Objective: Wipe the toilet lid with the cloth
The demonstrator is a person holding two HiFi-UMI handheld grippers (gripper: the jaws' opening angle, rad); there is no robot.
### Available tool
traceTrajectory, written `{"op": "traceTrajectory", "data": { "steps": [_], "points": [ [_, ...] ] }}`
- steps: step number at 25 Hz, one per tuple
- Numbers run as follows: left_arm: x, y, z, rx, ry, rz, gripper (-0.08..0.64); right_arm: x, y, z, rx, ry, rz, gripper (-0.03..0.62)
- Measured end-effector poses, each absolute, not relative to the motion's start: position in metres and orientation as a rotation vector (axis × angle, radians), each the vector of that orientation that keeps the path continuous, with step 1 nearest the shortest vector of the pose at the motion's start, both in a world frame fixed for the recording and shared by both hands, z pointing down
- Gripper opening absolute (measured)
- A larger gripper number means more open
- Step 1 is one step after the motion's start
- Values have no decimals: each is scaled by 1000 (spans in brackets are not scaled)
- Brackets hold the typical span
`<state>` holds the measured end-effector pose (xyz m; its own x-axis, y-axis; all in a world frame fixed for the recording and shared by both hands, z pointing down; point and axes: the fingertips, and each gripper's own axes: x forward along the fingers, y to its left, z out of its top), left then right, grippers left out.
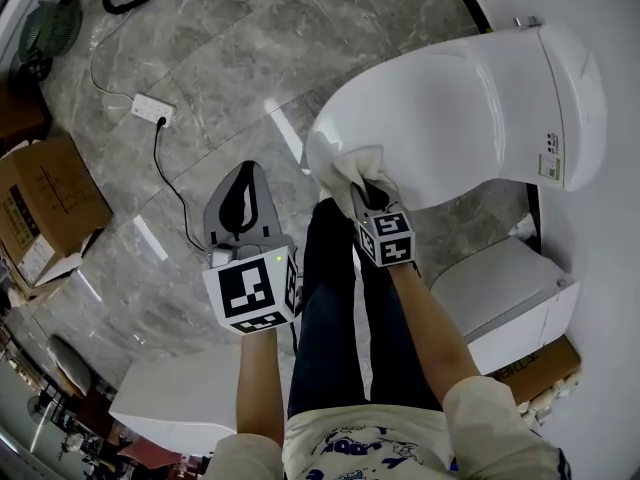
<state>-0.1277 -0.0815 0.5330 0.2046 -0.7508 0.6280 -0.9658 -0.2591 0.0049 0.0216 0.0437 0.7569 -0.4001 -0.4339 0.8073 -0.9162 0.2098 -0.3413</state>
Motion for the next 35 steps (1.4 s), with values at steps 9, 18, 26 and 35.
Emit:
{"op": "traceTrajectory", "data": {
  "steps": [9, 18, 26, 35],
  "points": [
    [-135, -78, 527, 2071, -1613, 716, 9, 19, 35, 736, 1243, -1966, 1150, 48],
    [-123, -98, 462, 2115, -1651, 631, 9, 43, -21, 594, 1449, -2155, 1016, 46],
    [-107, -114, 337, 2197, -1707, 479, 9, 78, -74, 397, 1677, -2296, 721, 46],
    [-94, -108, 191, 2304, -1775, 302, 9, 106, -79, 204, 1859, -2375, 415, 46]
  ]
}}
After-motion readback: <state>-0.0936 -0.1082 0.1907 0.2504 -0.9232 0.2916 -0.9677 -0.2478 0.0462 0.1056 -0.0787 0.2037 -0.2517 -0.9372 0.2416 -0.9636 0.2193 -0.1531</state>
